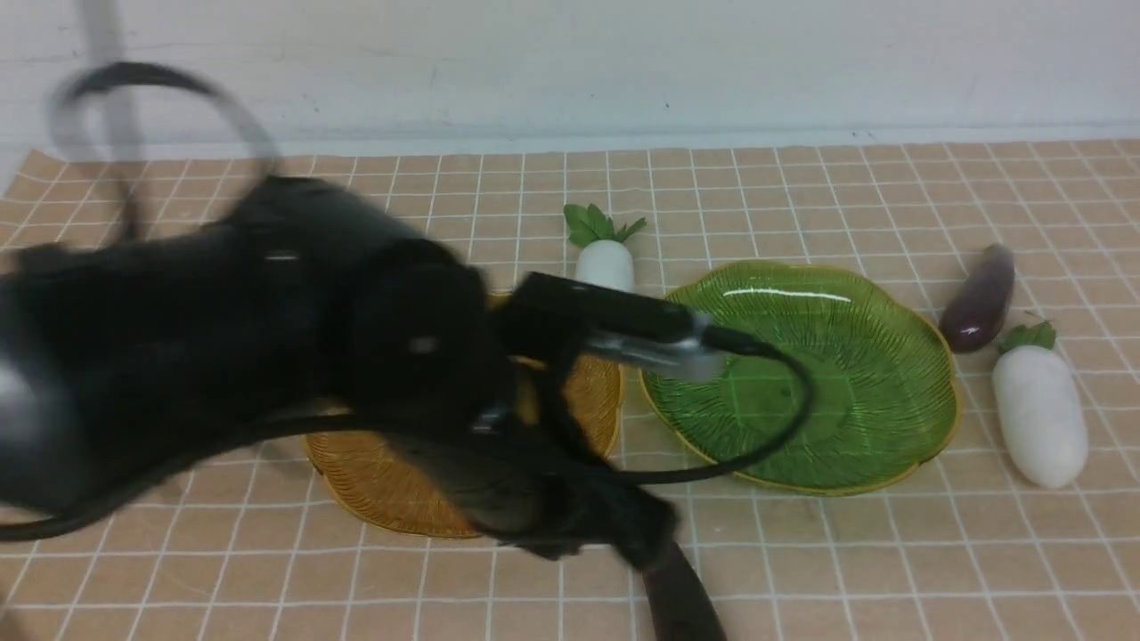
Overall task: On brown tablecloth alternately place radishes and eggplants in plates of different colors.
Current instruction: 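Pick up the eggplant and place it in the yellow plate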
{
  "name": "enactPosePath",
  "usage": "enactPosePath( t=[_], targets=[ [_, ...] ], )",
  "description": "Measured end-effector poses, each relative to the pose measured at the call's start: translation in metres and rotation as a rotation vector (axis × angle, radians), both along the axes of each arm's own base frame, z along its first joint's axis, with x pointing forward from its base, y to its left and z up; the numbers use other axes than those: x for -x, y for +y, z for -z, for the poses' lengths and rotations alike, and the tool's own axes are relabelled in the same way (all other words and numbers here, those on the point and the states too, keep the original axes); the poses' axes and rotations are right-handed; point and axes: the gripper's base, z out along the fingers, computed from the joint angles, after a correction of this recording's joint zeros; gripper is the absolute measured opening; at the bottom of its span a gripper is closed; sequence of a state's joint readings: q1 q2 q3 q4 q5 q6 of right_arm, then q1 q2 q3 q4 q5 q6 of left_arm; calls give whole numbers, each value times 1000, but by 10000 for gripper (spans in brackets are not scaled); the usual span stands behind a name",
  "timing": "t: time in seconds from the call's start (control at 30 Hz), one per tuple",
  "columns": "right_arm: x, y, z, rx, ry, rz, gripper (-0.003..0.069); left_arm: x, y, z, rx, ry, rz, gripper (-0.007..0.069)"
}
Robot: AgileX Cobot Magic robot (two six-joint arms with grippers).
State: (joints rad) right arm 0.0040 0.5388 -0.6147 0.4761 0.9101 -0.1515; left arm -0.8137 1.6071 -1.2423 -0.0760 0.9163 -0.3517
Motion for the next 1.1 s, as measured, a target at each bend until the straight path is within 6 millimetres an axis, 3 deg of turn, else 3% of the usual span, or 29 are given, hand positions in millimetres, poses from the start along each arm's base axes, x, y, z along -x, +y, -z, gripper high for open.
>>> enactPosePath(
  t=[0.13, 0.27, 0.63, 0.7, 0.8, 1.0, 1.1],
  targets=[
    [0, 0, 0, 2, 0, -1, -15, -11, -18, 12, -40, 26, 13, 5],
    [0, 0, 0, 6, 5, -4, -15, -22, -29, 31, -105, 77, 12, 63],
    [1, 0, 1, 14, 16, -11, -15, -37, -47, 61, -143, 152, -52, 348],
    [1, 0, 1, 15, 15, -12, -15, -41, -51, 68, -139, 164, -90, 429],
    [1, 0, 1, 24, 13, -12, -15, -44, -55, 77, -137, 176, -128, 478],
    [1, -2, 2, 52, 13, -7, -15, -50, -66, 95, -88, 197, -196, 493],
    [0, -2, 2, 55, 13, -7, -15, -51, -66, 107, -115, 215, -196, 460]
  ],
)
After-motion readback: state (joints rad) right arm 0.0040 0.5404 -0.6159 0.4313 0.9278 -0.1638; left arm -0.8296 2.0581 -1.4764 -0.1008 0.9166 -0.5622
